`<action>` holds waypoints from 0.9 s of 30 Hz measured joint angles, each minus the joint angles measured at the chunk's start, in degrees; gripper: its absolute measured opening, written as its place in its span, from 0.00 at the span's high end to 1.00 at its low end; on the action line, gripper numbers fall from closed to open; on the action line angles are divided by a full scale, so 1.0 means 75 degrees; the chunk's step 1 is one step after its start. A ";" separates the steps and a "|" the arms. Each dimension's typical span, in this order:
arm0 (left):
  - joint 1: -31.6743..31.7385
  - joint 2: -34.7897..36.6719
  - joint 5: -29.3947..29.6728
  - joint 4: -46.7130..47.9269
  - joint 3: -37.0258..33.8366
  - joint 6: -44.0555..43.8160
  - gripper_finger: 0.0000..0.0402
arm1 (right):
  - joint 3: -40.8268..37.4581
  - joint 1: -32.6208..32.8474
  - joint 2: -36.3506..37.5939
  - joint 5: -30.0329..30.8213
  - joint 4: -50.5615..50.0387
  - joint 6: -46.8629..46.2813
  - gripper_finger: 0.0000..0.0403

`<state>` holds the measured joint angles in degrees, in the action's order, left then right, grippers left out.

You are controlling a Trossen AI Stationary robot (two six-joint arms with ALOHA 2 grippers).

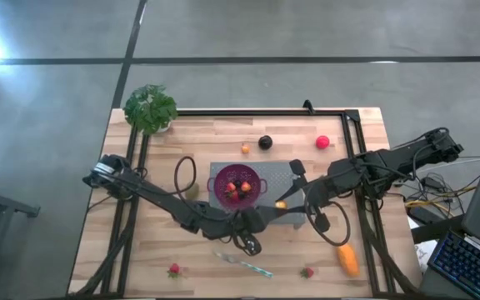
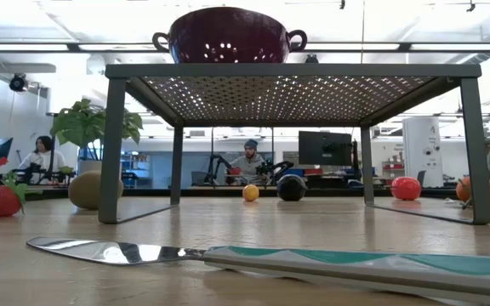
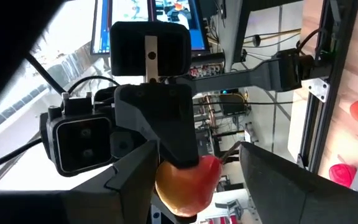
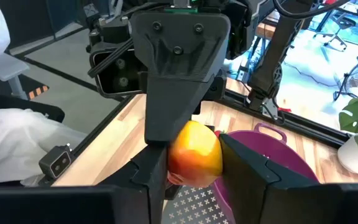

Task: Pick & Place Fruit
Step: Put the pear into the purple strainer bowl

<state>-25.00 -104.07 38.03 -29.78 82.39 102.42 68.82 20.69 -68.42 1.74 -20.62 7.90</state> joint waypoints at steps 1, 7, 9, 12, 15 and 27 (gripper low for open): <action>0.0021 0.0000 -0.0028 -0.0005 0.0011 0.0013 0.43 | 0.0000 0.0000 0.0000 0.0000 0.0003 0.0000 0.70; 0.0162 0.0000 -0.0253 -0.0027 0.0012 -0.0001 0.46 | 0.0000 0.0006 0.0000 -0.0003 -0.0017 0.0000 0.69; 0.0170 0.0000 -0.0333 -0.0029 0.0012 -0.0016 0.47 | 0.0000 0.0006 0.0000 -0.0003 -0.0023 0.0000 0.67; 0.0161 0.0000 -0.0340 -0.0058 0.0024 -0.0031 0.48 | 0.0000 0.0006 0.0000 -0.0006 -0.0019 0.0000 0.65; 0.0171 -0.0003 -0.0339 -0.0058 0.0114 -0.0044 0.51 | 0.0003 -0.0002 0.0006 -0.0005 0.0014 0.0000 0.67; 0.0191 -0.0003 -0.0394 -0.0070 0.0155 -0.0098 0.61 | -0.0003 -0.0012 0.0012 -0.0020 0.0004 -0.0002 0.66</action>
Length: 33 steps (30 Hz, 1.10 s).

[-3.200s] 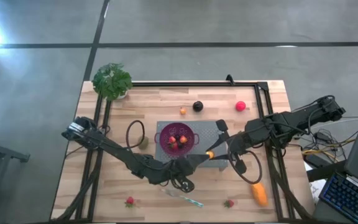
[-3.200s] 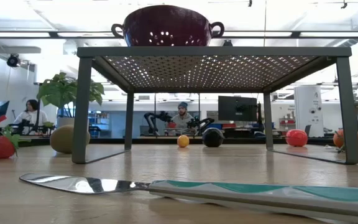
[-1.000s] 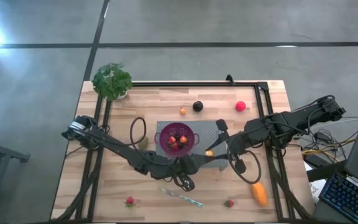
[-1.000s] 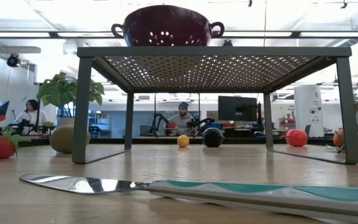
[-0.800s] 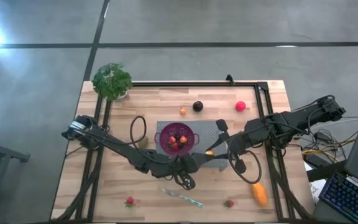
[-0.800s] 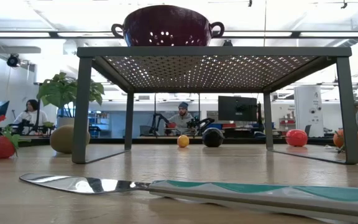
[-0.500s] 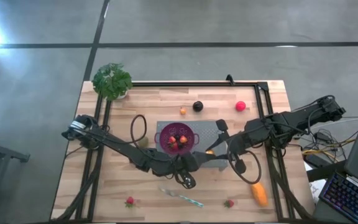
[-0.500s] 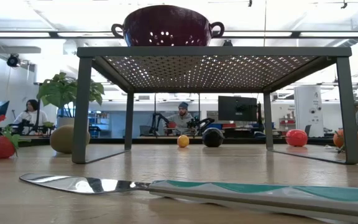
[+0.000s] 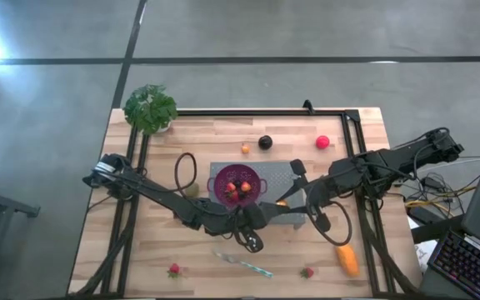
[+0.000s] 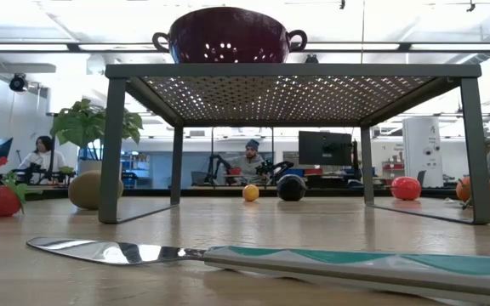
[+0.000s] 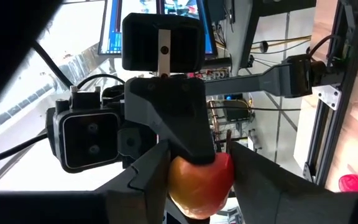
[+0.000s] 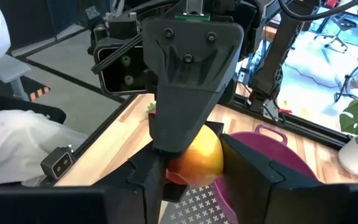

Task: Pick & Place Fruit
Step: Put the pear into the purple strainer bowl

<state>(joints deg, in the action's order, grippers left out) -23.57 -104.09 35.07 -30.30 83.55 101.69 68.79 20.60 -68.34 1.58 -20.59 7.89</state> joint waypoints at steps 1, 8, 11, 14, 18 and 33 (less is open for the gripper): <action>0.0000 0.0000 0.0000 0.0000 0.0000 0.0000 0.61 | -0.0003 -0.0002 -0.0002 0.0000 -0.0006 -0.0025 0.65; 0.0003 0.0000 0.0021 -0.0007 0.0000 -0.0227 0.62 | 0.0000 -0.0003 0.0012 -0.0003 -0.0033 -0.0144 0.67; 0.0009 0.0000 0.0170 -0.0047 0.0006 -0.0241 0.62 | 0.0091 -0.0003 0.0085 0.0035 -0.0191 -0.0236 0.65; -0.0008 0.0000 0.0657 -0.0047 0.0008 -0.0253 0.62 | 0.0278 -0.0008 0.0352 0.0187 -0.0912 -0.0321 0.60; -0.0077 0.0074 0.1394 -0.0034 0.0009 -0.0353 0.62 | 0.0428 0.0009 0.0804 0.0532 -0.1948 -0.0756 0.53; 0.0106 0.2077 0.3145 0.4627 0.0009 -0.6964 0.62 | 0.0020 -0.0003 0.2269 0.2373 -0.3854 -0.2573 0.51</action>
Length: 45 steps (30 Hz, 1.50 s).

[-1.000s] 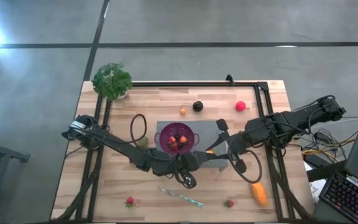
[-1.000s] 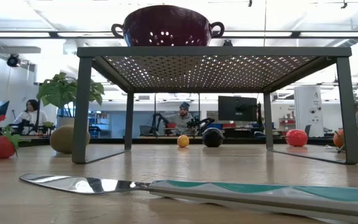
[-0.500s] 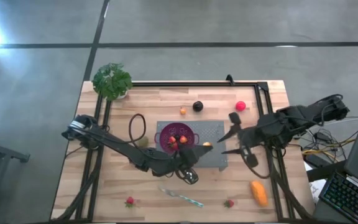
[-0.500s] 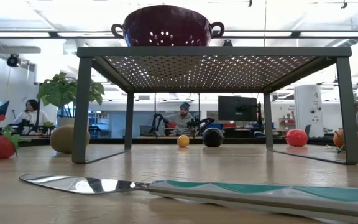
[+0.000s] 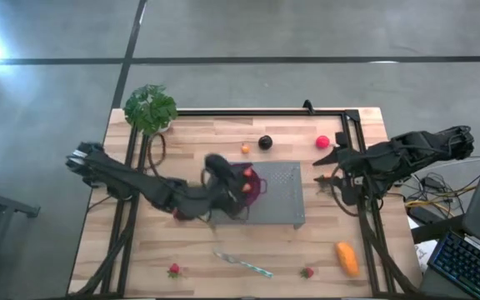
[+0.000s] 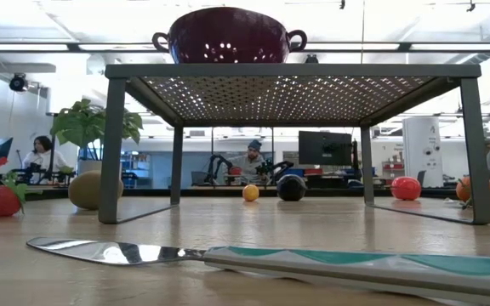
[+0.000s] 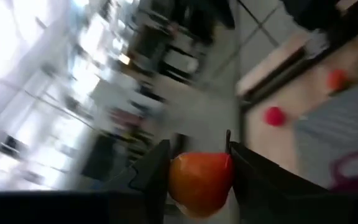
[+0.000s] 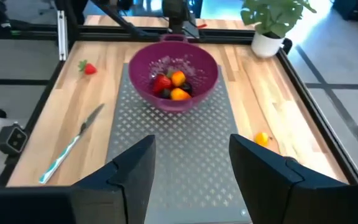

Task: Pick & Place Fruit
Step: Put the pear into the purple strainer bowl

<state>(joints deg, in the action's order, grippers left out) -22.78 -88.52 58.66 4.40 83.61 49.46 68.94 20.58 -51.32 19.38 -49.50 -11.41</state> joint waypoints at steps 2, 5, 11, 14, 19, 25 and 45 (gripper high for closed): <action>0.0182 0.0339 -0.0432 0.1258 0.0000 -0.1828 0.62 | -0.0076 0.0007 0.0048 0.0020 -0.0002 -0.0047 0.53; 0.0524 0.0718 -0.1453 0.2686 0.0000 -0.4257 0.62 | -0.0146 0.0005 0.0091 0.0047 -0.0002 -0.0025 0.55; 0.1447 0.0954 -0.3555 0.4127 0.0000 -0.7634 0.62 | -0.0185 0.0006 0.0079 0.0613 -0.0006 0.0004 0.59; 0.1736 0.0897 -0.4546 0.4490 0.0000 -0.8330 0.62 | -0.0185 -0.0003 0.0095 0.0709 -0.0006 0.0007 0.60; 0.1864 0.0779 -0.4981 0.4846 0.0000 -0.8739 0.62 | -0.0166 -0.0035 0.0098 0.0714 -0.0006 0.0077 0.62; 0.1893 0.0391 -0.5364 0.4918 0.0000 -0.8806 0.62 | -0.0195 -0.0103 0.0137 0.0840 -0.0008 0.0147 0.63; 0.1893 -0.0381 -0.5542 0.4876 -0.0014 -0.8610 0.62 | -0.0395 -0.0117 0.0133 0.0842 -0.0032 0.0118 0.54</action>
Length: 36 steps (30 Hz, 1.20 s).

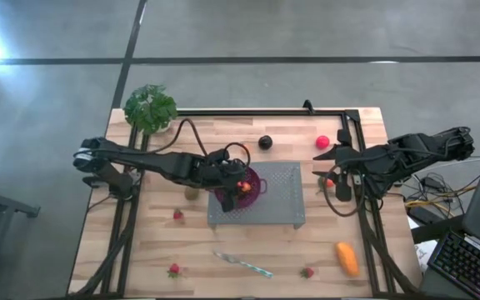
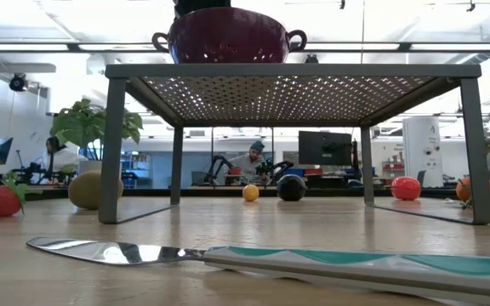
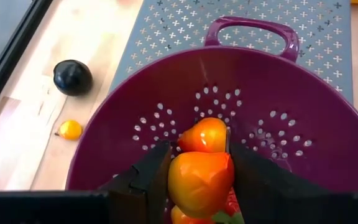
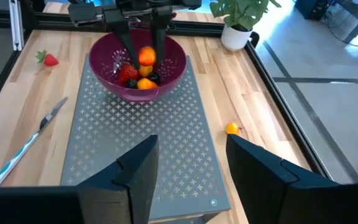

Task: Pick & Place Fruit
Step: Put the pear into the purple strainer bowl, then put the strawberry into the purple strainer bowl

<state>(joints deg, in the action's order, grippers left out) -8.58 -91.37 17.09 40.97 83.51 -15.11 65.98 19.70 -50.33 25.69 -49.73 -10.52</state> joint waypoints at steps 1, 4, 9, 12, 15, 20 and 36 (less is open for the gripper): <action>0.0000 0.0000 -0.0019 0.0000 -0.0022 0.0000 0.62 | 0.0000 0.0000 0.0000 0.0000 0.0000 0.0000 0.55; 0.0000 0.0000 -0.0109 0.0003 -0.0066 -0.0003 0.62 | 0.0000 0.0000 0.0000 0.0000 0.0002 0.0000 0.57; 0.0000 0.0000 -0.0180 0.0003 -0.0094 -0.0003 0.62 | 0.0000 0.0000 0.0000 0.0000 0.0002 0.0010 0.60; 0.0000 0.0000 -0.0218 0.0000 -0.0094 0.0004 0.61 | 0.0000 0.0000 0.0003 0.0000 0.0002 0.0020 0.62; 0.0000 0.0000 -0.0264 0.0001 -0.0094 0.0029 0.59 | 0.0000 0.0000 0.0003 -0.0001 0.0002 0.0006 0.63; 0.0000 0.0000 -0.0339 0.0000 -0.0094 0.0030 0.53 | -0.0003 0.0000 0.0003 -0.0003 0.0002 0.0000 0.64; -0.0043 0.0107 -0.0903 0.1805 0.1782 0.0969 0.44 | -0.0003 0.0004 -0.0023 -0.0063 0.0092 0.0428 0.54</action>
<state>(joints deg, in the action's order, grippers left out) -8.90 -90.57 10.32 54.51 96.87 -7.84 65.95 19.73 -50.49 25.22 -49.04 -7.32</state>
